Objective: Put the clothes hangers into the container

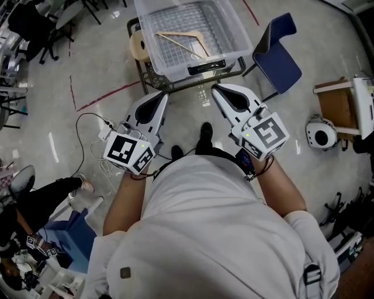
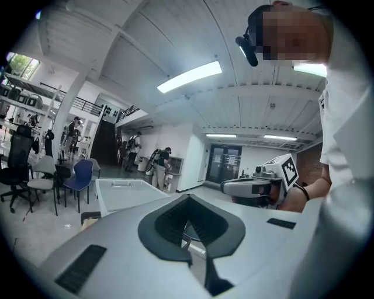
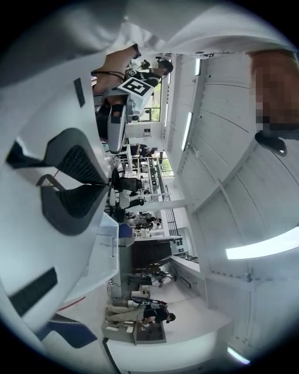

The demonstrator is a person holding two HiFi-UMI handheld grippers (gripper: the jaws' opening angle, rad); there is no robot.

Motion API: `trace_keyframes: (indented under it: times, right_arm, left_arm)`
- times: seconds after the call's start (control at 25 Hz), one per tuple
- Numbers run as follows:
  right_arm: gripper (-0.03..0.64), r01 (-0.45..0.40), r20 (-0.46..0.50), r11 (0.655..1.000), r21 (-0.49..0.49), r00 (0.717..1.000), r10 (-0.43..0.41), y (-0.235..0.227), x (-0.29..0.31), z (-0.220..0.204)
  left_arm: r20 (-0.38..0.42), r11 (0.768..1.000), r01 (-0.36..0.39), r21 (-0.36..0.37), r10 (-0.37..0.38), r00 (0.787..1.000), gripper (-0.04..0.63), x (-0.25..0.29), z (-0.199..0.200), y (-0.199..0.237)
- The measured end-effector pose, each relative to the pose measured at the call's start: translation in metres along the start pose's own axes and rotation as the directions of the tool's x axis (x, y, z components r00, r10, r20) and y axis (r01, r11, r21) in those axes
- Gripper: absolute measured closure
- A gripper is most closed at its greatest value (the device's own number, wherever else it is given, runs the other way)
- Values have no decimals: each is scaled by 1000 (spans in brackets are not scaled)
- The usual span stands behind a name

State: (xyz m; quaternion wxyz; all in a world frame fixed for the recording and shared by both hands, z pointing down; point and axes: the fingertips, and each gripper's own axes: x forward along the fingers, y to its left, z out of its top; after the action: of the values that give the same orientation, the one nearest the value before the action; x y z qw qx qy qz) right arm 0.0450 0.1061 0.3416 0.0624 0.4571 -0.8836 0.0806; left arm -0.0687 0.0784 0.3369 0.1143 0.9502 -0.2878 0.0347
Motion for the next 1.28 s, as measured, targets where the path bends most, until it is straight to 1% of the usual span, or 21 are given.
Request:
trace_keyframes:
  times: [0.24,0.4,0.6,0.88,1.28]
  right_arm:
    - [595,26,5,1000,-17,1000,-26,52,-1,-2]
    - [595,37,26,999,-30,999,-36,83,-5,-3]
    - [596,57,48,996,-67,997,-54,115,-7,-5]
    - [597,81,68,993,-90,995,-75,141,-13,-8]
    - [597,98,71,991,-95,993,-91,146,-20,-9]
  left_arm:
    - [12,1000,22,20,-22,1000,578,-52,3,1]
    - [24,999,44,25,-44,999,578,-82,1,-1]
    - [30,997,64,40,-65,997,578,-109,-4,-2]
    - [37,997,69,40,-70,997,578,-128,-5,-3]
    - [45,995,93,45,-95,994,578,-129,-6,-11]
